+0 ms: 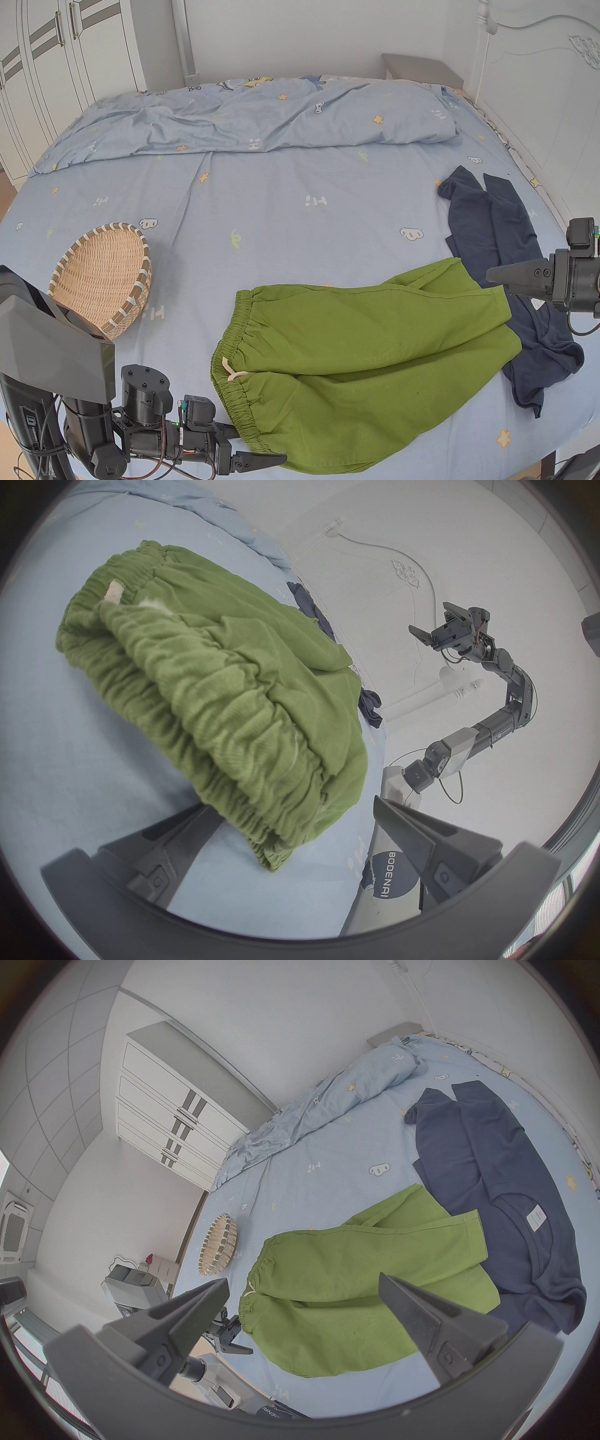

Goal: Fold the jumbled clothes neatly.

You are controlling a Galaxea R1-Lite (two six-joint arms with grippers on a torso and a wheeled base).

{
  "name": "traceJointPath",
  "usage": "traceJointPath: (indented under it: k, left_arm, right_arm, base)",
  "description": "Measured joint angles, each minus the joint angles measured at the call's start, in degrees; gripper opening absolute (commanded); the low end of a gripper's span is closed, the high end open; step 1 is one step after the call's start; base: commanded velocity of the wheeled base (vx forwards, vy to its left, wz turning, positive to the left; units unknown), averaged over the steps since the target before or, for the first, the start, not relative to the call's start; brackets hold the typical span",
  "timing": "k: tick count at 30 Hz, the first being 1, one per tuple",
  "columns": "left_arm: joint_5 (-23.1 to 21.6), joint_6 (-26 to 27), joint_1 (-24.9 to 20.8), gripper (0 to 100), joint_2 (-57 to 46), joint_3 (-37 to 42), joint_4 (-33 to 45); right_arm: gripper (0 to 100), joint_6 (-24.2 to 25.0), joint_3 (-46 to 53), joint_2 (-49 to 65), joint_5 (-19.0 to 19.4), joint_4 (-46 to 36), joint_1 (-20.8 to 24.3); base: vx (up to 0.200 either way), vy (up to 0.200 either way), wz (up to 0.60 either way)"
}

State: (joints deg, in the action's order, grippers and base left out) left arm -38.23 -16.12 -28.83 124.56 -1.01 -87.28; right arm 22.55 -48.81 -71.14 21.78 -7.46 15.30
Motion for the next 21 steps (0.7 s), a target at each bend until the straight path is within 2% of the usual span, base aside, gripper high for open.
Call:
traceJointPath:
  k: [1,2,17,21]
  left_arm:
    - [0.0,0.0,0.0,100,0.0,0.0,0.2]
    - [0.0,0.0,0.0,0,0.0,0.0,0.2]
    - [0.0,-0.2,0.2,0,-1.9,0.0,2.9]
    - [0.0,-1.8,0.6,0,-4.1,0.0,6.3]
  right_arm:
    - [100,0.0,0.0,0.0,0.0,0.0,0.0]
    - [100,0.0,0.0,0.0,0.0,0.0,-0.1]
    - [100,0.0,0.0,0.0,0.1,-0.1,0.1]
    - [100,0.0,0.0,0.0,0.1,-0.1,0.1]
  base:
    - [0.000,0.000,0.00]
    - [0.000,0.000,0.00]
    - [0.000,0.000,0.00]
    - [0.000,0.000,0.00]
